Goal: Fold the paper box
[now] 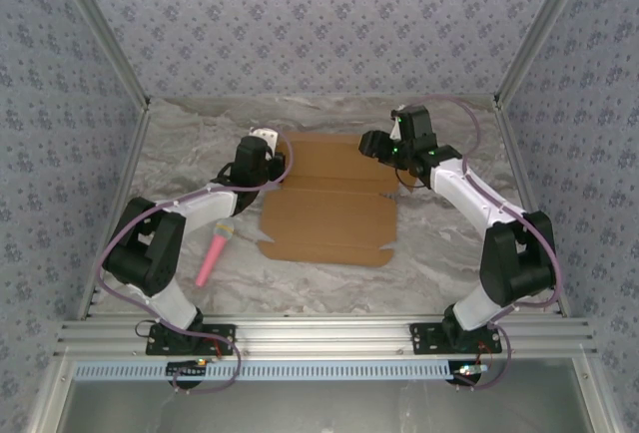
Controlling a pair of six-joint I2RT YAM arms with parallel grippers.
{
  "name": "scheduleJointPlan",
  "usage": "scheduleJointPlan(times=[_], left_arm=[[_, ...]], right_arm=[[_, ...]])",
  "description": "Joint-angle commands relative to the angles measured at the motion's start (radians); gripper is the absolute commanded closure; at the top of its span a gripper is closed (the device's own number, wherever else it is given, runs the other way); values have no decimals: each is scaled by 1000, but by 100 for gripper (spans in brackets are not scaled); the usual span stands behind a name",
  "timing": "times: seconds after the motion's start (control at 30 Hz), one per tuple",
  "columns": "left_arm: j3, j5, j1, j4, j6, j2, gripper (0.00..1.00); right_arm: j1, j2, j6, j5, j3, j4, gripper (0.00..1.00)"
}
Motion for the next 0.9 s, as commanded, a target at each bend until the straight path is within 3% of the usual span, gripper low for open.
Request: scheduleJointPlan(times=[0.0, 0.17, 0.4, 0.6, 0.87], left_arm=[[-4, 30, -7, 12, -17, -40, 100], [-5, 30, -7, 9, -18, -42, 100], [-5, 24, -7, 7, -17, -51, 100], [-3, 25, -7, 3, -19, -54, 100], [-2, 28, -7, 4, -23, -55, 100]], right_arm=[[-6, -44, 21, -41, -38, 100, 41], [-18, -70, -30, -46, -56, 71, 40], [-15, -154, -142, 46, -109, -62, 28], [-11, -237, -201, 117, -191, -137, 25], [61, -244, -180, 229, -366, -32, 26]])
